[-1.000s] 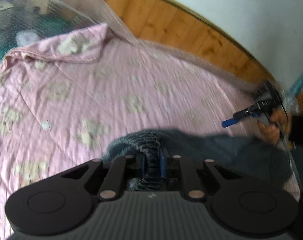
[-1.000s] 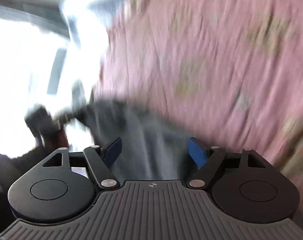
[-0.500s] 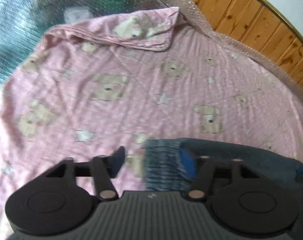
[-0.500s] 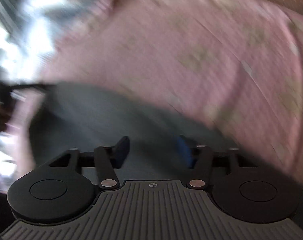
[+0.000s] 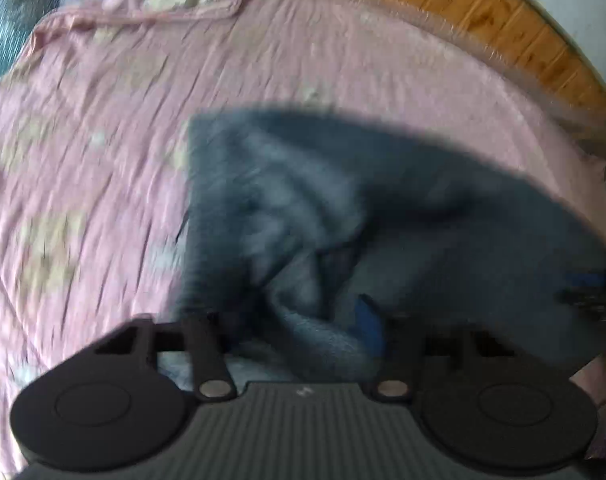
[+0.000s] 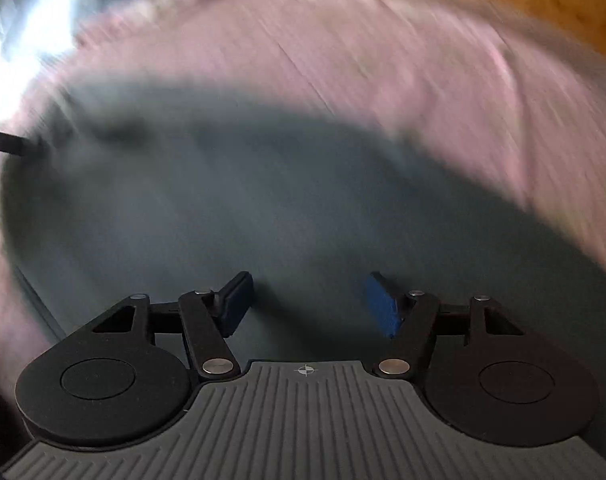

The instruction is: Fold clothes

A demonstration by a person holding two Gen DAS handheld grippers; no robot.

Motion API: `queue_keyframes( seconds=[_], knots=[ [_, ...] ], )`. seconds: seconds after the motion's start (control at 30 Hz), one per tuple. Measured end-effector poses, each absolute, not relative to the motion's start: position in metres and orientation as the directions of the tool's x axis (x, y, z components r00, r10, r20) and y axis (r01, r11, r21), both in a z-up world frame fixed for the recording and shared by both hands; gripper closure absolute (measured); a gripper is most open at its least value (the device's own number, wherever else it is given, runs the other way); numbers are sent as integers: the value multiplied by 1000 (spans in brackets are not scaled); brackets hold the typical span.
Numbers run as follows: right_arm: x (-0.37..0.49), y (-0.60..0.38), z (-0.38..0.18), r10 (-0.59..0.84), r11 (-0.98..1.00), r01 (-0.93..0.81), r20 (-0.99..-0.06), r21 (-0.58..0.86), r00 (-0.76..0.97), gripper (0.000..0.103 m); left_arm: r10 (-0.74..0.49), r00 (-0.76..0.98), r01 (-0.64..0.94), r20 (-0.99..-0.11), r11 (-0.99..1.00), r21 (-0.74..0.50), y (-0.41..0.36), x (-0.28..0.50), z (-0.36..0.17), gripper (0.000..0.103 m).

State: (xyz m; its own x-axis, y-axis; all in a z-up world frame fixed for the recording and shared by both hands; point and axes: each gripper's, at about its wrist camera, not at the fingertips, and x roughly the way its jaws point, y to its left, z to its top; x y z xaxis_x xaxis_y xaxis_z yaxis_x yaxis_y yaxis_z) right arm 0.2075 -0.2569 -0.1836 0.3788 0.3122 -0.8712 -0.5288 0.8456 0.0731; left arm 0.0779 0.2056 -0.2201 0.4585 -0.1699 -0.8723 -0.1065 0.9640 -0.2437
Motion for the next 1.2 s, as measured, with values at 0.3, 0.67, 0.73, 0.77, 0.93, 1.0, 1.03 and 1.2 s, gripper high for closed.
queue_keyframes(
  seconds=[0.3, 0.67, 0.73, 0.77, 0.93, 1.0, 1.03, 1.2],
  knots=[
    [178, -430, -165, 101, 993, -107, -843, 51, 528, 28, -172, 482, -21, -859, 978, -208, 148, 85, -193, 46],
    [127, -621, -161, -49, 993, 111, -773, 27, 632, 29, -41, 460, -92, -887, 991, -93, 55, 93, -185, 45],
    [117, -655, -176, -56, 994, 110, -790, 15, 611, 32, -36, 423, -83, -905, 993, -79, 20, 97, -194, 45],
    [110, -673, -183, -43, 995, 98, -797, 20, 602, 34, -17, 395, -80, -918, 995, -53, 5, 98, -201, 45],
    [101, -713, -166, -3, 997, 63, -820, 41, 572, 40, -30, 433, -58, -901, 996, -61, -71, 108, -189, 44],
    [103, -714, -151, -26, 999, 48, -763, 7, 646, 36, -68, 462, -13, -884, 996, -83, -108, 120, -180, 39],
    [106, -719, -145, -21, 999, 40, -737, 8, 676, 32, -83, 463, 19, -882, 996, -84, -129, 128, -180, 39],
    [133, -753, -178, -35, 997, 74, -824, 8, 565, 30, -15, 345, 136, -938, 990, 34, -208, 154, -226, 28]
  ],
)
